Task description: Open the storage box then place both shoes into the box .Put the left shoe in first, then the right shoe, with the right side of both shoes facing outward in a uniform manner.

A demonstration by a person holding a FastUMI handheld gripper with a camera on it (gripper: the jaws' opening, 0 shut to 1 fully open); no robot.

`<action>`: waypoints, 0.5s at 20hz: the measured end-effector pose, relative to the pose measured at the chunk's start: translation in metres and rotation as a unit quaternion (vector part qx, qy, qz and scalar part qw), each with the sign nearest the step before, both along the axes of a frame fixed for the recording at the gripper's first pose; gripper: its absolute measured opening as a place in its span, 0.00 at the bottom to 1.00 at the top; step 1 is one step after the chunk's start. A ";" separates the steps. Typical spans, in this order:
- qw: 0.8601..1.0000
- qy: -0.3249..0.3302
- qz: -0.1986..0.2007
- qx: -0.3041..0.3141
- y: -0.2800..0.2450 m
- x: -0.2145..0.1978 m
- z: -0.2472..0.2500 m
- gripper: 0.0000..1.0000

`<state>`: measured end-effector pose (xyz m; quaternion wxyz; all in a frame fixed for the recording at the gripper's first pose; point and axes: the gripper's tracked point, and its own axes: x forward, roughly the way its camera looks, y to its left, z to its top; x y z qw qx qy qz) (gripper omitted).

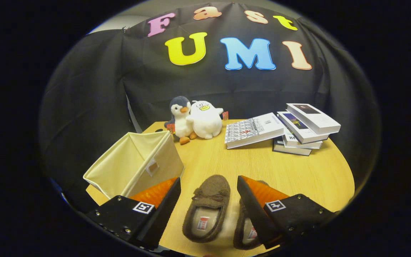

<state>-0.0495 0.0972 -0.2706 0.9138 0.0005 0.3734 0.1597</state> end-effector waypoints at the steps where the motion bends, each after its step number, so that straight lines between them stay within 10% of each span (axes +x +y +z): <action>1: 1.000 0.011 0.001 -0.002 -0.002 -0.003 -0.010 0.98; 10: 0.995 0.087 0.018 -0.042 -0.017 -0.021 -0.078 0.98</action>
